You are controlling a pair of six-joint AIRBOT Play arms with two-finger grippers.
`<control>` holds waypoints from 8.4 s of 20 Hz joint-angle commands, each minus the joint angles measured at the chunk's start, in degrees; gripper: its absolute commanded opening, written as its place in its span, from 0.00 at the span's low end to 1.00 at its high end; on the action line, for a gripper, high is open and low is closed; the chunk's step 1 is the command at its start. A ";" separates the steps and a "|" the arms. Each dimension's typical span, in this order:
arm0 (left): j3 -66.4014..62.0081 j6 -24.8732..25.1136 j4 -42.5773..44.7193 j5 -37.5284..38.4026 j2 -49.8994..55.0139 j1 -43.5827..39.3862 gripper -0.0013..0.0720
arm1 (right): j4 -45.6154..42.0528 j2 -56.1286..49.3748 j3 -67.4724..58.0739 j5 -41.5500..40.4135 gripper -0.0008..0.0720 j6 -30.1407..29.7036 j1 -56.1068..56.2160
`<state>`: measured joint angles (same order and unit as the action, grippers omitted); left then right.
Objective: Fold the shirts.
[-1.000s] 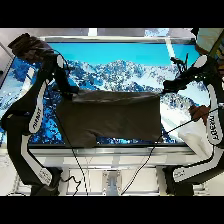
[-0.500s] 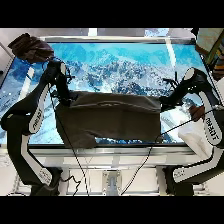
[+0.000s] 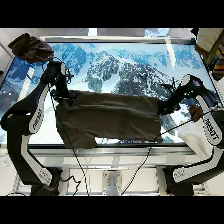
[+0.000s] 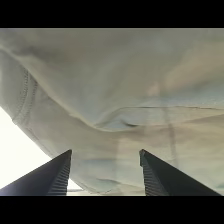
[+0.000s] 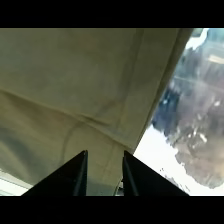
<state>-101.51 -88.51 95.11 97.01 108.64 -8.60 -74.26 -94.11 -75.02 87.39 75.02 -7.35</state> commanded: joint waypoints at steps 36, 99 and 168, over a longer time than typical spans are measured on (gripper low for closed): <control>73.66 -8.24 -26.38 -32.00 -48.06 20.13 0.70 | 30.21 46.71 51.58 -8.83 0.61 -11.45 -28.13; 64.92 12.07 -70.71 -45.44 -47.10 20.11 0.04 | 39.52 44.68 44.76 -19.17 0.04 0.17 -28.13; 59.25 11.91 -60.30 -41.62 -47.08 20.00 0.04 | 23.67 25.11 39.50 -24.22 0.47 9.25 -3.56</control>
<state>-42.19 -76.88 34.81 55.40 61.58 11.42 -51.18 -68.95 -35.46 65.87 84.12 -12.82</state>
